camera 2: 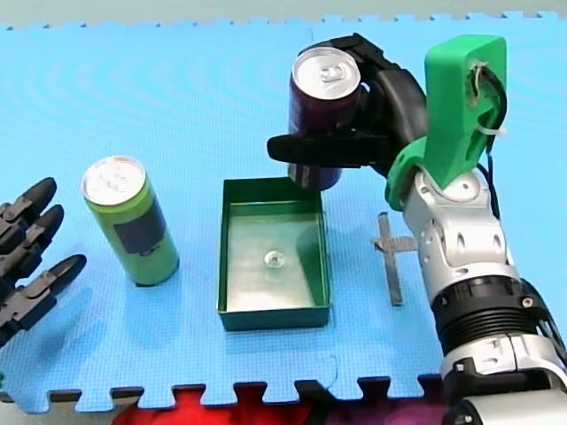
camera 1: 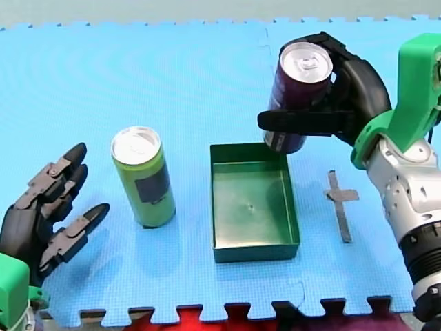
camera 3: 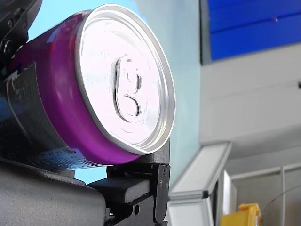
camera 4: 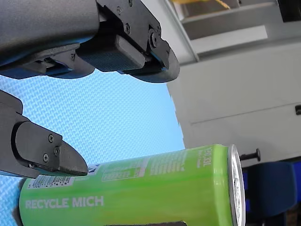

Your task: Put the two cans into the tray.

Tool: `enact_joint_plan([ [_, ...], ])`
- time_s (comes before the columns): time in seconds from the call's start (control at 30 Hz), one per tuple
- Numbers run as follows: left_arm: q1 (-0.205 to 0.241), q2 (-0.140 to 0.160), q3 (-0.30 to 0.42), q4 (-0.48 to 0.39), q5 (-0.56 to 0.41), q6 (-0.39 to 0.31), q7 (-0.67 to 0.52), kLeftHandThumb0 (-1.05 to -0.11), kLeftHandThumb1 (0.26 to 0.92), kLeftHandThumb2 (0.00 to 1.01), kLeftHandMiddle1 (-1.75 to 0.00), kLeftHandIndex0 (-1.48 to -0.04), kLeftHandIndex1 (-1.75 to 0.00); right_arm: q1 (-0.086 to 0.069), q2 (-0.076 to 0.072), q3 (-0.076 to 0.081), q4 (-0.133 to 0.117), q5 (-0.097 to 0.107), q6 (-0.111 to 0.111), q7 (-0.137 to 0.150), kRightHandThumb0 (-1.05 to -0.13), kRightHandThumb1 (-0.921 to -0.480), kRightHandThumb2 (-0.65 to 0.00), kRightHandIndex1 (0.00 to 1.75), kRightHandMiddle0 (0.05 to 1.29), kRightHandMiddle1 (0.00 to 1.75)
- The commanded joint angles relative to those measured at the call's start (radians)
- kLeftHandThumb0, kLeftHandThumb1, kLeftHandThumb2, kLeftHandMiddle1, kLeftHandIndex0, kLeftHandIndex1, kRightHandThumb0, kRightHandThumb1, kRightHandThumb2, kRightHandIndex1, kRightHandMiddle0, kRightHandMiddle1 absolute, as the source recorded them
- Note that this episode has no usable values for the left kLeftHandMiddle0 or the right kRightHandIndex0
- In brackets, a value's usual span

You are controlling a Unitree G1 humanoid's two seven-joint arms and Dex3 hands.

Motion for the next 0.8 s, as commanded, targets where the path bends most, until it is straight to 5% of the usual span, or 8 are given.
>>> enact_joint_plan([
  [0.0,0.006,0.003,-0.002,-0.014,0.002,0.007,0.006,-1.048,0.920,0.01,0.00,-0.50,0.00,-0.004,0.004,0.000,0.006,0.007,-0.027,0.012,-0.185,-0.786,-0.003,1.75,0.51,1.75],
  [0.27,0.022,-0.003,-0.003,-0.045,-0.006,0.031,0.009,-1.048,0.919,0.01,0.00,-0.50,0.00,0.004,0.013,0.003,0.007,0.013,-0.044,0.050,-0.179,-0.788,-0.004,1.75,0.51,1.75],
  [0.53,0.027,-0.004,-0.004,-0.046,-0.010,0.029,0.006,-1.048,0.920,0.01,0.00,-0.50,0.00,0.029,0.027,0.026,-0.048,0.008,0.009,0.043,-0.169,-0.791,-0.005,1.75,0.51,1.75],
  [0.77,0.027,0.000,-0.005,-0.046,-0.004,0.029,0.010,-1.048,0.920,0.01,0.00,-0.50,0.00,0.028,0.038,0.033,-0.046,0.008,0.026,0.029,-0.162,-0.793,-0.006,1.75,0.51,1.75],
])
